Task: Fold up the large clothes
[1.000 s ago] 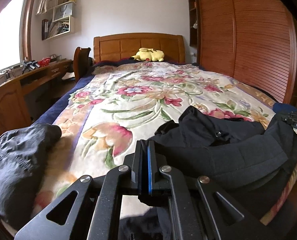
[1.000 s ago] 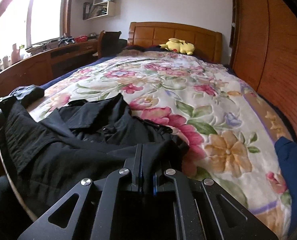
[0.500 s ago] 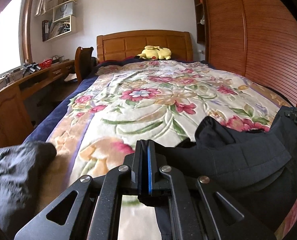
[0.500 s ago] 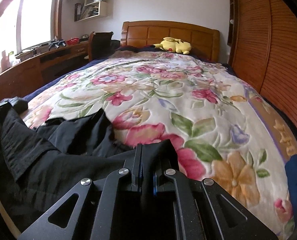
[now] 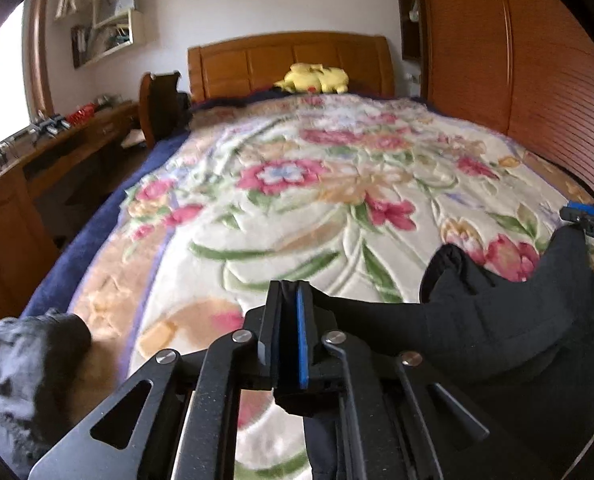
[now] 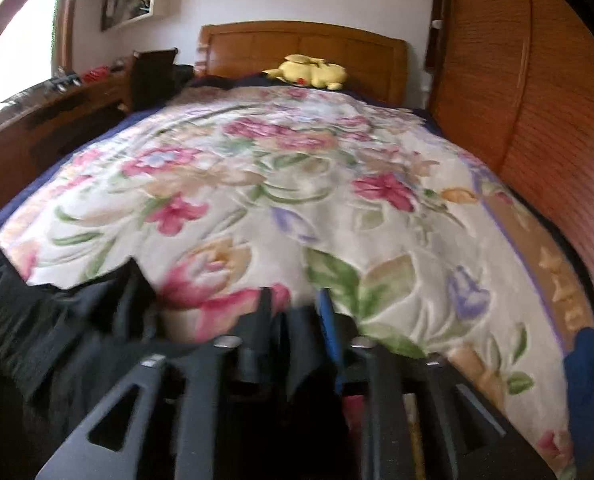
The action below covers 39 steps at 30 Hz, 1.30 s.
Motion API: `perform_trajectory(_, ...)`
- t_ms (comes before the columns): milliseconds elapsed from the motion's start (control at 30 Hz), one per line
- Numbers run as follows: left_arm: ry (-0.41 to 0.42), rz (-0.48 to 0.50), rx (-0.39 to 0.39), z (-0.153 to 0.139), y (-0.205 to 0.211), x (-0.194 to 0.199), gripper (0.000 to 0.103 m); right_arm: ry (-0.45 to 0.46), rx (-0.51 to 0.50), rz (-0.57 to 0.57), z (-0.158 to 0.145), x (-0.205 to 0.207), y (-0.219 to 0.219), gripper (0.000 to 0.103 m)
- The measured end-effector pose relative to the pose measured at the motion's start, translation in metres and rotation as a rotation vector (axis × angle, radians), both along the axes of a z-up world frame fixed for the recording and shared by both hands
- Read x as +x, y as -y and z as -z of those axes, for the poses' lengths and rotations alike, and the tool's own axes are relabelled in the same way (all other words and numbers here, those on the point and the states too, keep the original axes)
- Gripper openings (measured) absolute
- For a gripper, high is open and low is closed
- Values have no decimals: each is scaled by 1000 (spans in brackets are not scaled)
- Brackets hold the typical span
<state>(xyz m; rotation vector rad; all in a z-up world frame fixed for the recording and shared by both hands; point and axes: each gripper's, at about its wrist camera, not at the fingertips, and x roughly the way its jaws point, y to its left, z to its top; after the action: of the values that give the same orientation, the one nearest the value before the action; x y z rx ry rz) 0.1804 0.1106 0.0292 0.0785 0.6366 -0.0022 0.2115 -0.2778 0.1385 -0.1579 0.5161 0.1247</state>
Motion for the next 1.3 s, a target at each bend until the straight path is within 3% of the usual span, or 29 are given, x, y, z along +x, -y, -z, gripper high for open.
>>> perform_trajectory(67, 2, -2, 18, 3, 1, -3, 9, 0, 16, -15, 1, 2, -1, 62)
perform_trajectory(233, 24, 19, -19, 0, -4, -22, 41, 51, 17, -61, -2, -19, 2, 64)
perform_trajectory(300, 31, 30, -28, -1, -3, -32, 46, 55, -6, -123, -1, -33, -3, 64)
perform_trajectory(400, 33, 66, -56, -1, 3, -50, 71, 40, -45, -202, 6, -51, -18, 64)
perform_trajectory(433, 39, 73, -64, -1, 4, -55, 75, 31, -52, -227, 9, -57, -23, 64)
perform_trajectory(767, 74, 113, -146, 1, 31, -115, 76, -37, -73, -439, 24, -99, -62, 64)
perform_trajectory(900, 58, 127, -117, 7, 41, -127, 76, -49, -96, -482, 27, -105, -71, 64)
perform_trajectory(1133, 62, 136, -85, 20, 47, -140, 76, -147, -188, -468, 41, -86, -91, 64)
perform_trajectory(1267, 51, 151, -89, 27, 50, -137, 76, -155, -262, -431, 40, -73, -101, 64)
perform_trajectory(1300, 55, 152, -86, 28, 52, -138, 76, -154, -274, -427, 40, -70, -104, 60)
